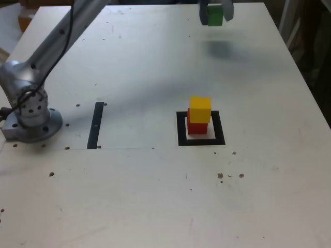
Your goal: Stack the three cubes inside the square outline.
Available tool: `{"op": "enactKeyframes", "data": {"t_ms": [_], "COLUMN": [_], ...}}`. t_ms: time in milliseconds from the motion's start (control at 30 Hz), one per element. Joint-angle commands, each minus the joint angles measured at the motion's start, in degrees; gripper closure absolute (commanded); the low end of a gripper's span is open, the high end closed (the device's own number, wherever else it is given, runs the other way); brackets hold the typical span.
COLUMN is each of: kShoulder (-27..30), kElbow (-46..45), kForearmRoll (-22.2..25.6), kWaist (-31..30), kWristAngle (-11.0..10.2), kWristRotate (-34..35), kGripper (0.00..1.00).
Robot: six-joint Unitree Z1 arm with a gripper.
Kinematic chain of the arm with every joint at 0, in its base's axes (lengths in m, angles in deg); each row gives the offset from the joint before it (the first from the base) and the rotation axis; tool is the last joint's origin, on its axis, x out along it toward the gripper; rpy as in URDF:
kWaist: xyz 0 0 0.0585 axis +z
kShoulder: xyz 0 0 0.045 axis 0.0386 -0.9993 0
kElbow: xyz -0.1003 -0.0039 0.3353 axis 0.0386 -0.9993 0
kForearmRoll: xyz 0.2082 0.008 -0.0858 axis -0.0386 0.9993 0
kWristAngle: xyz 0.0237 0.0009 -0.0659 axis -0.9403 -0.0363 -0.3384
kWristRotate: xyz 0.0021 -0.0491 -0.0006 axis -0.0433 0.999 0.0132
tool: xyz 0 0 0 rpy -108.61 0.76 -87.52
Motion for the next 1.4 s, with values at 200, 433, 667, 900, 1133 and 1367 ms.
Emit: {"op": "enactKeyframes", "data": {"t_ms": [200, 433, 667, 900, 1133, 1367], "kShoulder": [14.07, 20.91, 24.98, 27.17, 27.27, 28.15], "kElbow": [-10.35, -21.34, -29.47, -34.93, -37.57, -42.77], "kForearmRoll": [0.71, 0.70, 0.63, 0.52, 0.49, 0.27], "kWaist": [-5.95, -12.00, -19.50, -28.14, -33.76, -35.62], "kWristAngle": [1.62, 1.53, 0.72, 0.70, 1.79, 2.67], "kWristRotate": [2.21, 5.96, 11.34, 18.96, 25.47, 29.21], "kGripper": [0.83, 0.83, 0.83, 0.83, 0.83, 0.83]}}
